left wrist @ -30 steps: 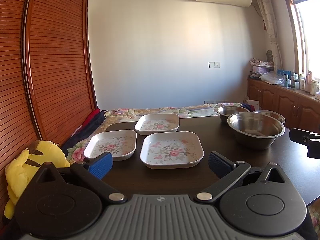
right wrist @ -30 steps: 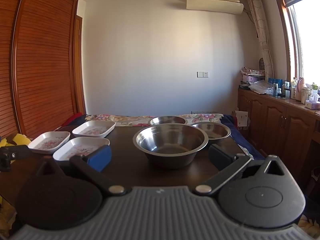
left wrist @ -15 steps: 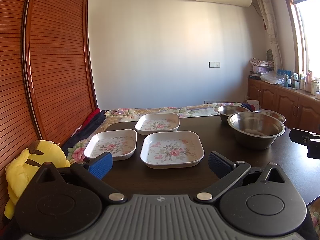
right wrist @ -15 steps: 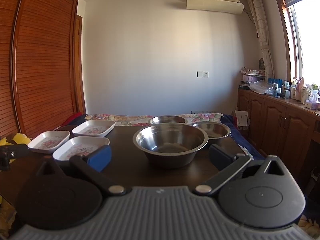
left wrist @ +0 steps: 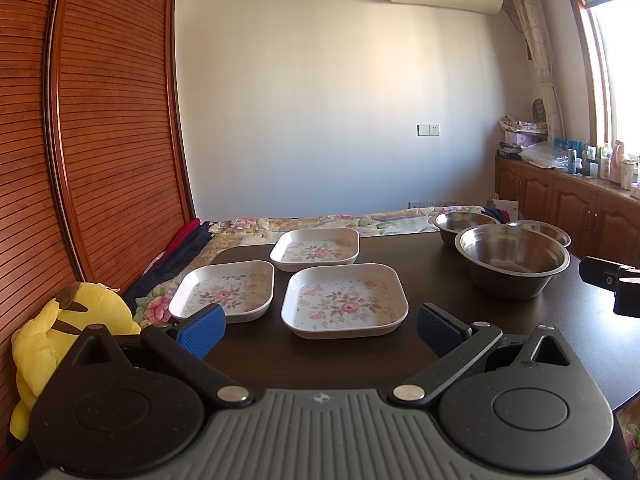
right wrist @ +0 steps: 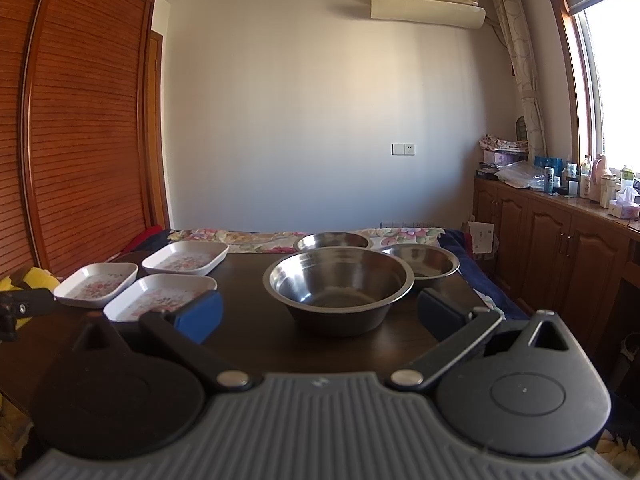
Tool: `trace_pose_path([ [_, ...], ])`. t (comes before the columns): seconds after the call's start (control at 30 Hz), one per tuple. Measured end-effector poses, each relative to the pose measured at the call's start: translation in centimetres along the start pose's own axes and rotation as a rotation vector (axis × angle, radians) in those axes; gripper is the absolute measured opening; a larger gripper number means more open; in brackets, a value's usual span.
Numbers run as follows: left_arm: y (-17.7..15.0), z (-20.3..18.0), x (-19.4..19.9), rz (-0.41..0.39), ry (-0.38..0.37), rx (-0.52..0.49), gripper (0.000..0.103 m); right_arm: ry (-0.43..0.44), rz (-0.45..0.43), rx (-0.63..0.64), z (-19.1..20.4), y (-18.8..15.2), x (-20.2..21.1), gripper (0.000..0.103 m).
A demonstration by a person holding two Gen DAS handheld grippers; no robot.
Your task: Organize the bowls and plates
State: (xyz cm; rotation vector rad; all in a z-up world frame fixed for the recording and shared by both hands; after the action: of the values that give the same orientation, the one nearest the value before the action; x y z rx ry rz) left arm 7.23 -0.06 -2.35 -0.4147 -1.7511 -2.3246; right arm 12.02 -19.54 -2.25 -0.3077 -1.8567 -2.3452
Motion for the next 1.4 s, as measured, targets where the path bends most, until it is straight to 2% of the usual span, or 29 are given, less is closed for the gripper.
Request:
trace_pose_path([
  [0.63,0.1,-0.2,0.0,0.000,-0.007,-0.005,0.103,0.002,0.002,0.002,0.1,0.0,0.1,0.103],
  [0.97,-1.5,-0.2,-1.8,0.056,-0.028,-0.005,0.103,0.003,0.024,0.003,0.5,-0.6,-0.7,0.103],
  [1.4,-1.6,0.9,-5.9,0.127,-0.043,-0.039,0.103,0.096,0.067,0.071,4.1,-1.6,-4.6,0.103],
])
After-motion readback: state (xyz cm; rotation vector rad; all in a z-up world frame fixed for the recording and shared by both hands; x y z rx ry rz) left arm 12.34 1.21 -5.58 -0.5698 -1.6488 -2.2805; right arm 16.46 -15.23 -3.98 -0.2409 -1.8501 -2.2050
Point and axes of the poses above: each gripper's, at about its wrist camera, not at the fingertips, and x roughly against the way its jaws point, z to its left, y to its top, the point moved 8 cm from there along -x, roughly the way its jaws point, and after that the axes turned 10 degrees about -x, right-handed, at the moved point
